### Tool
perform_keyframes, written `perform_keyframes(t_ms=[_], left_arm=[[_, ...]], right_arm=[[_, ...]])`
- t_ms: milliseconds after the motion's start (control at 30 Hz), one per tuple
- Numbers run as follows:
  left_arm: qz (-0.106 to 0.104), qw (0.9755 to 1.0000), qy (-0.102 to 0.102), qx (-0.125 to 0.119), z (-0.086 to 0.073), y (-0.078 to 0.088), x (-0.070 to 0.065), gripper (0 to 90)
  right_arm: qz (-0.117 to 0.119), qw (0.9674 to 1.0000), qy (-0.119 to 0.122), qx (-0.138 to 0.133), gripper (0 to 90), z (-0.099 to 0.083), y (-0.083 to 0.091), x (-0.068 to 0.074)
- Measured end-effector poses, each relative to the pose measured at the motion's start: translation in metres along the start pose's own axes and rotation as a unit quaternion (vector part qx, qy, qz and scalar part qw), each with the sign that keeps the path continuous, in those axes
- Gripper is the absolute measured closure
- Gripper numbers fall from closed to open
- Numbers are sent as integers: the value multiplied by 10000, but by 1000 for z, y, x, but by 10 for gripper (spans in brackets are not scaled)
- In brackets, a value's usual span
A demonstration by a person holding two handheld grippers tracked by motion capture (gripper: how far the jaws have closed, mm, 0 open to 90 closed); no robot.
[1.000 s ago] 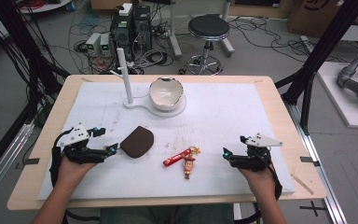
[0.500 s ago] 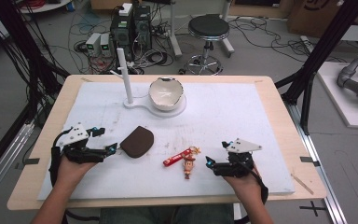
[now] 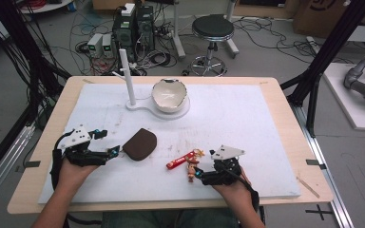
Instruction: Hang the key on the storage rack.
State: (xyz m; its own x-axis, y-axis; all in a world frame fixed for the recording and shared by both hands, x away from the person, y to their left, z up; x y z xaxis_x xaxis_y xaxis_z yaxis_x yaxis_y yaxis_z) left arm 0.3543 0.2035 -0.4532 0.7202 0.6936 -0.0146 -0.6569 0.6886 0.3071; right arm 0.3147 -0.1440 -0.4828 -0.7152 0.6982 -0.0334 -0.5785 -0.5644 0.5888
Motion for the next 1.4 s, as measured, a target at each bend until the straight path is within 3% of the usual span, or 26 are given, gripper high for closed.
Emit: perform_keyframes(t_ms=[467,633,667,767,867,1133,1233,1400], left_arm=[[33,10000,-17,14,-1,3,2,203],[32,10000,-22,5,-1,4,2,203],[28,10000,-20,-1,-1,4,1,203],[14,10000,-36,9,-1,3,1,203],[1,10000,-48,3,-1,3,0,203],[5,10000,-49,-19,0,5,0,204],[11,10000,-32,-19,0,5,0,203],[20,10000,-14,-29,-1,5,1,203]], right_arm=[[215,9986,275,405,175,-6,-37,18],[266,9979,290,523,182,-7,-41,19],[266,9979,290,523,182,-7,-41,19],[403,9977,245,481,334,-7,-40,18],[429,9976,284,470,400,-7,-39,17],[295,9981,310,432,456,-5,-35,14],[294,9992,122,243,459,2,-26,7],[349,9994,49,-24,460,16,-12,2]])
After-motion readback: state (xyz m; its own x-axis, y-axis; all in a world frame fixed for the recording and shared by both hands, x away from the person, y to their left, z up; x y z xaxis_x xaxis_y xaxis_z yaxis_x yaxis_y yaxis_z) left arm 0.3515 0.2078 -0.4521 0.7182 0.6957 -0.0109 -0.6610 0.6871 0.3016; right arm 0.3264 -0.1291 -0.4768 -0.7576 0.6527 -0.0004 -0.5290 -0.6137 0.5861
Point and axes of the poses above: each handheld gripper's, and its own axes: y roughly backward along the jaws, z roughly out of its top, x roughly to its left, the point moved 8 cm from there along -y, roughly forward along the jaws, and after that the axes turned 4 degrees about -x, right-handed, at the moved point
